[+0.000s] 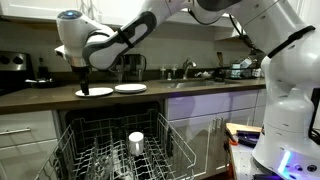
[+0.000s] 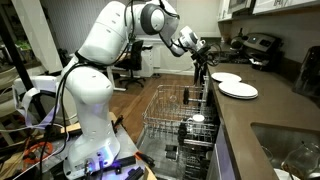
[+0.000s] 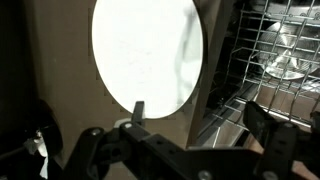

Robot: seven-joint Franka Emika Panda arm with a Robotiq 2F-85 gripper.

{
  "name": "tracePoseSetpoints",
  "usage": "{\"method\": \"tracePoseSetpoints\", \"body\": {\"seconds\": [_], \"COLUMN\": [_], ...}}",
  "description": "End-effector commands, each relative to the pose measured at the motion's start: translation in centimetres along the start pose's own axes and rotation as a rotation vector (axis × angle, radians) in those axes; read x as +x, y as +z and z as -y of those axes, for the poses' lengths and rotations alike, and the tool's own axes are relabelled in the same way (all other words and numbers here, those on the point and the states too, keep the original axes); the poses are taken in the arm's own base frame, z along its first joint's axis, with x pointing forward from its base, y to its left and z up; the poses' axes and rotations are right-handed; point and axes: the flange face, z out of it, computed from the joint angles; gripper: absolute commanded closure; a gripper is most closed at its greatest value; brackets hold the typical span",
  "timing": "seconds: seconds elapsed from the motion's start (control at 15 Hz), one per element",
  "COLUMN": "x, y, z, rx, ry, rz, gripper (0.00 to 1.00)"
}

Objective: Put the plate on the left into the dishwasher

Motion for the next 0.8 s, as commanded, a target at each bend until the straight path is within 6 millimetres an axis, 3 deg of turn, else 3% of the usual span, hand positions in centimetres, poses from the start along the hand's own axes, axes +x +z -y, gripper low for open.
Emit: {"method": "tracePoseSetpoints", "body": {"seconds": [0.0, 0.73], "x": [0.9, -0.7], "y": [0.5, 2.9], "z": [0.0, -0.7], "rx": [-0.018, -0.057], "ry": [-0.063, -0.118], "rz": [0.044, 0.125], "gripper": [0.0, 0.0]}}
